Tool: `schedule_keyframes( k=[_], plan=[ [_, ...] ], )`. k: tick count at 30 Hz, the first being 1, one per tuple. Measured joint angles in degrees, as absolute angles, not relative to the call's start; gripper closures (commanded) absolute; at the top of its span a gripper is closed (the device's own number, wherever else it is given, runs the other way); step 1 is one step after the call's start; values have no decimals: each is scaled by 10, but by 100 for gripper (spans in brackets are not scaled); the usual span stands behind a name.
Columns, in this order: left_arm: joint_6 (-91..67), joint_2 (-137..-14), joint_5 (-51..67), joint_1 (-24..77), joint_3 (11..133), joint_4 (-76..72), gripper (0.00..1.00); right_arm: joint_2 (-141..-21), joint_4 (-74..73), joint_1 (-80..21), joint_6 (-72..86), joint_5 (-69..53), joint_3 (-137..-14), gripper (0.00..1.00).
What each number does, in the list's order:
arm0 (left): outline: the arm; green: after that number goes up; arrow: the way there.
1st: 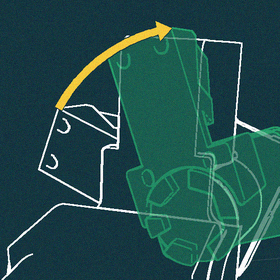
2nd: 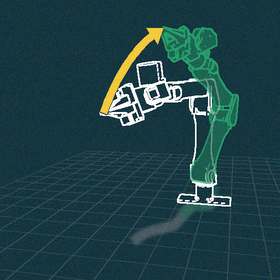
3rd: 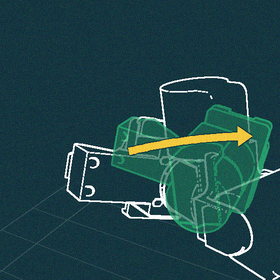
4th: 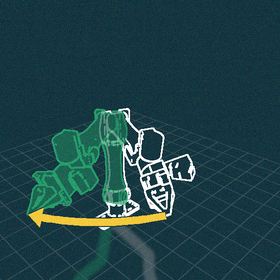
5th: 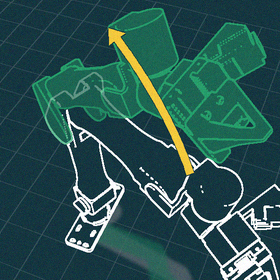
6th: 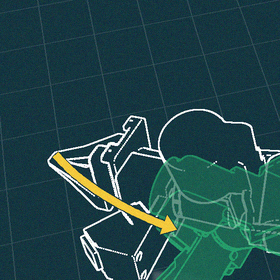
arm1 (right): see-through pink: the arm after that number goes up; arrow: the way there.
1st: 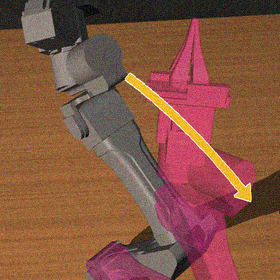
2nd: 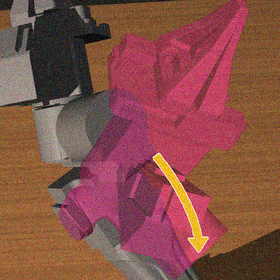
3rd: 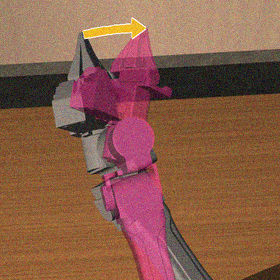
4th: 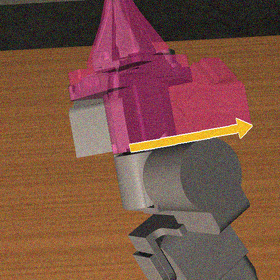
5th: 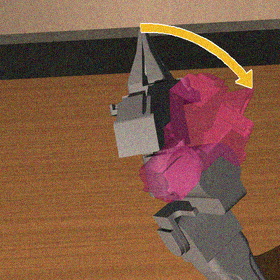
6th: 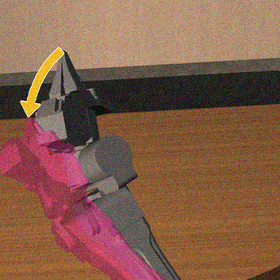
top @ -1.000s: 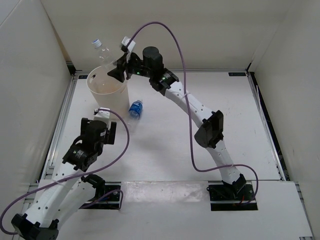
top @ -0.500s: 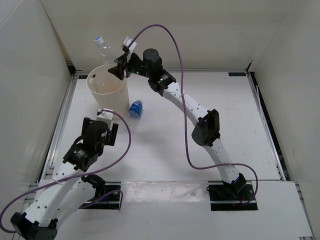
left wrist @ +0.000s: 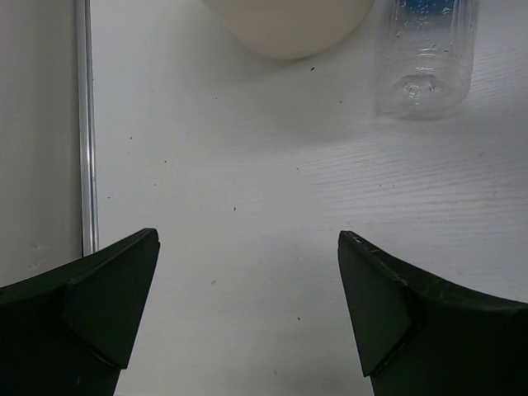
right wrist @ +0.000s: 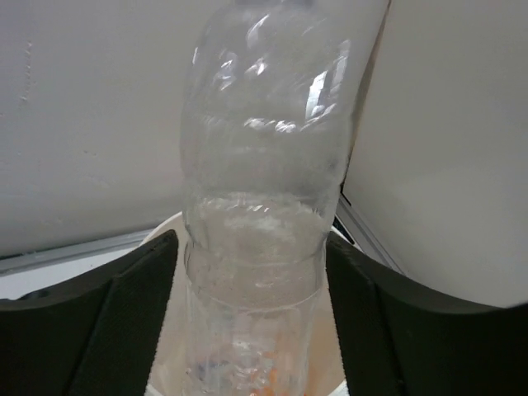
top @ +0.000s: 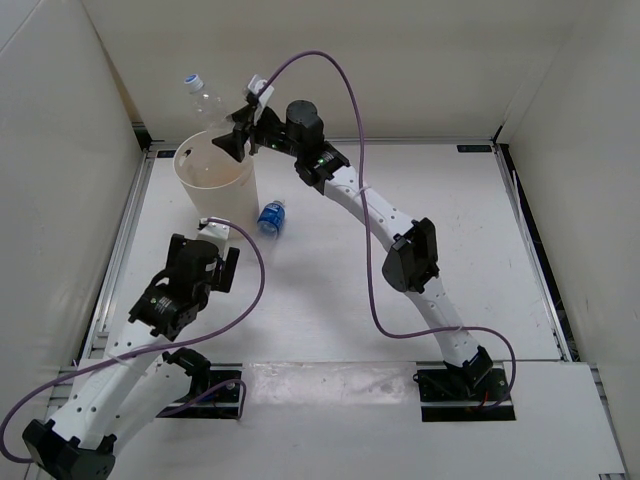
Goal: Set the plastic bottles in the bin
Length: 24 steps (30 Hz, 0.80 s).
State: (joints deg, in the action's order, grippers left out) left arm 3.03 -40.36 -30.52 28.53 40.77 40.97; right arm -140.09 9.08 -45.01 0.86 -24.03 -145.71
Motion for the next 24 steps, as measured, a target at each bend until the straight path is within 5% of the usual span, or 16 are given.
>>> schedule_keyframes(
  k=[5,17,24],
  plan=[
    [32,-404,-303,285,408,410,0,-1401,111,-450,15,-217,-1457,16],
    [42,-442,-277,285,416,411,0,-1395,142,-439,40,-155,-1465,16],
    [49,-526,-241,285,447,368,0,-1285,159,-385,59,-113,-1299,16]
  ],
)
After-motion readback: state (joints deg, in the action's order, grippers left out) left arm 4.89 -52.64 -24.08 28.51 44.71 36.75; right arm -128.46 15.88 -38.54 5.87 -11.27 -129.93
